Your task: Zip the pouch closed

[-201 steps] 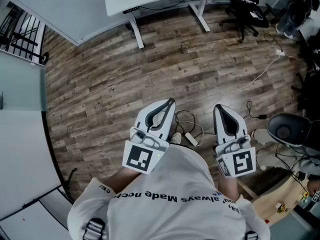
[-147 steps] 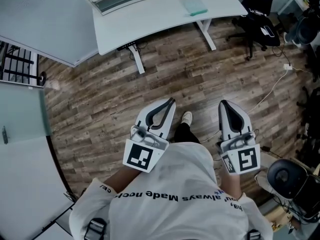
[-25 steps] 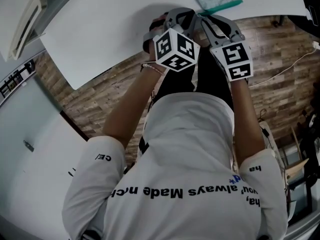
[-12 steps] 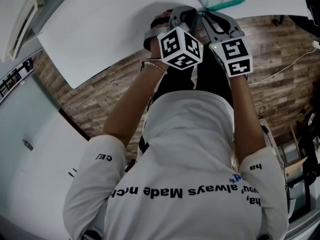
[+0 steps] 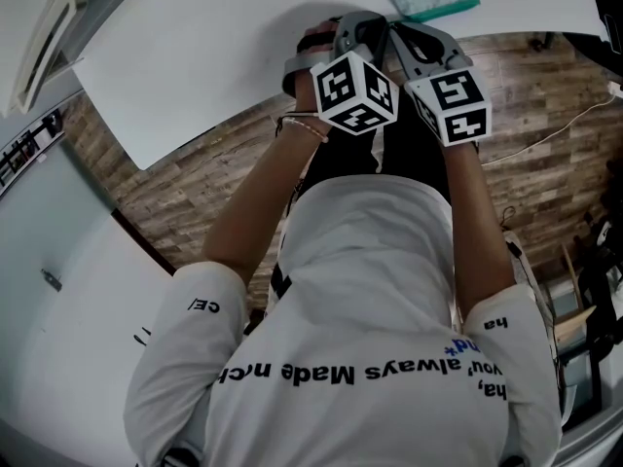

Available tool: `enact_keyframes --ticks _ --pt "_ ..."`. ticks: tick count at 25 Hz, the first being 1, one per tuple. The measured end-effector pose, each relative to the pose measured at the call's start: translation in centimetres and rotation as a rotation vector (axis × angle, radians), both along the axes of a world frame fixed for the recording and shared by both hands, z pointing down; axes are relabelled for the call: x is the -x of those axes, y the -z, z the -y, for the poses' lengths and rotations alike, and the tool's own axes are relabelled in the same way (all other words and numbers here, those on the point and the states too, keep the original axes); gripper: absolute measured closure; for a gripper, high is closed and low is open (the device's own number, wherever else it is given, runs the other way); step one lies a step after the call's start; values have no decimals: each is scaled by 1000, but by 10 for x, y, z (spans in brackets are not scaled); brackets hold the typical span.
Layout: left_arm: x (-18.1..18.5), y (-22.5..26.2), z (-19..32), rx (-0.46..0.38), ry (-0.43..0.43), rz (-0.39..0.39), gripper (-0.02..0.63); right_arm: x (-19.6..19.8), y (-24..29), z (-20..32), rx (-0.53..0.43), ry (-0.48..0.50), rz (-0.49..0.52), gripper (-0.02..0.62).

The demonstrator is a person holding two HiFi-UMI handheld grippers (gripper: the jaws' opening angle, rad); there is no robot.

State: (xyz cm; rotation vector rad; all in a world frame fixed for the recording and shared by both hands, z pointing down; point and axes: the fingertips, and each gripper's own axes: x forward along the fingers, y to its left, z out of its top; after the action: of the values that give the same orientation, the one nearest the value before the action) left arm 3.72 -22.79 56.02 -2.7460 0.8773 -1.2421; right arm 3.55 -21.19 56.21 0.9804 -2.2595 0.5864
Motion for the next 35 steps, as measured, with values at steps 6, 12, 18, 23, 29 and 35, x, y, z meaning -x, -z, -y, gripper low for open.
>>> enact_keyframes --ticks 6,12,18,23,29,35 --pt "-1 -1 -1 6 -7 14 586 -3 -1 0 -20 -2 -42 584" --pt "0 -1 0 17 3 14 586 -4 3 1 -37 -17 -70 586" --pt "0 -1 0 9 1 27 588 -9 4 2 -43 -32 -89 586" --pt "0 -1 0 13 -3 33 588 -13 5 3 -56 -41 -105 586" --pt "-1 -2 1 12 -2 36 588 -20 5 4 -64 -49 -113 586" --pt "0 -3 1 10 -3 49 588 -21 7 5 -79 -49 -122 586"
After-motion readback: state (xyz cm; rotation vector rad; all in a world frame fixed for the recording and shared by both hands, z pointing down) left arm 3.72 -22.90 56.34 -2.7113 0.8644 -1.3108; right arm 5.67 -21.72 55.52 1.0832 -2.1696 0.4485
